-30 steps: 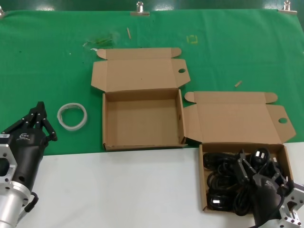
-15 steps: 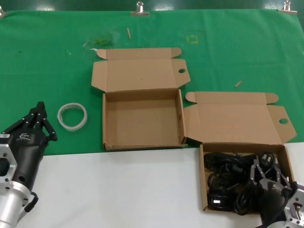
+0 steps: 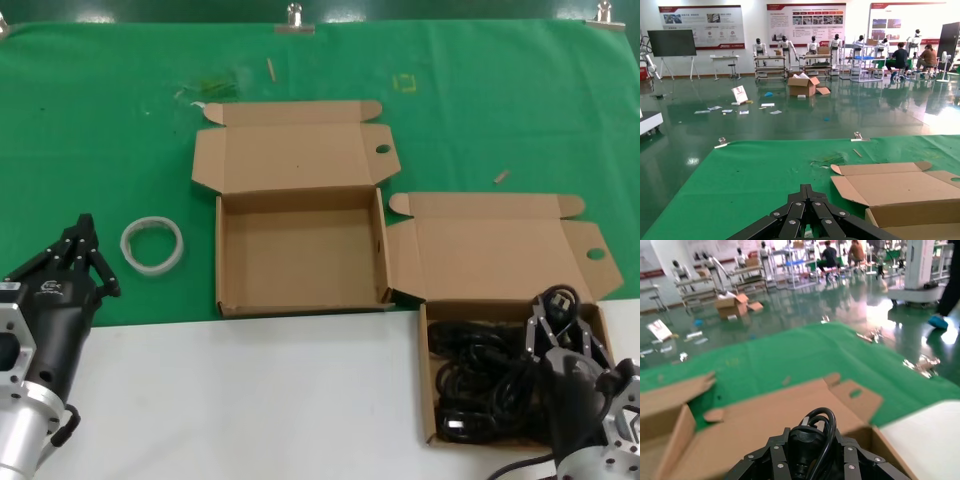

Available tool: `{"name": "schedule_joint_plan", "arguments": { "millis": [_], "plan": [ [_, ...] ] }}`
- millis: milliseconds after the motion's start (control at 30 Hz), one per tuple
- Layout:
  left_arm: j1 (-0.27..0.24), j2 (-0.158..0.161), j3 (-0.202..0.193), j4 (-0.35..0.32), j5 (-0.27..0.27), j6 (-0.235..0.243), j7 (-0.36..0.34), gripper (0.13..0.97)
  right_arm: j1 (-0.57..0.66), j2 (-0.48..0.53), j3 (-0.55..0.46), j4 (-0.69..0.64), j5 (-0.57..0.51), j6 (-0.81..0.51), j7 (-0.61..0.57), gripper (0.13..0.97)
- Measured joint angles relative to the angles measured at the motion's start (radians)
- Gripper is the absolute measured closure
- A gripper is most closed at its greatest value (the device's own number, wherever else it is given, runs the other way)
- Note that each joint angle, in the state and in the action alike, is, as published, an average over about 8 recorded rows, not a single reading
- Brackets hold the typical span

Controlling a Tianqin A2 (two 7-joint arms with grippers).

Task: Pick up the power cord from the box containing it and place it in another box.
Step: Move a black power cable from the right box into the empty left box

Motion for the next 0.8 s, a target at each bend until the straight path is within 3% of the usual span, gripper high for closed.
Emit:
{"name": "schedule_joint_plan", "arguments": {
  "millis": [267,467,633,800],
  "plan": [
    [0.000,0.000,0.000,0.000,0.000,0.000,0.000,0.957,0.006,0.000,0.001,0.148,0.036,-0.051,-0.052,0.785],
    [0.000,0.000,0.000,0.000,0.000,0.000,0.000,0.957,0.117,0.000,-0.041,0.233,0.133,-0.138,-0.107,0.787],
    [0.000,0.000,0.000,0.000,0.000,0.000,-0.001,0.957,0.273,0.000,-0.081,0.168,0.217,-0.245,-0.131,0.787],
    [0.000,0.000,0.000,0.000,0.000,0.000,0.000,0.957,0.445,0.003,-0.146,-0.023,0.288,-0.352,-0.101,0.787]
  ]
}}
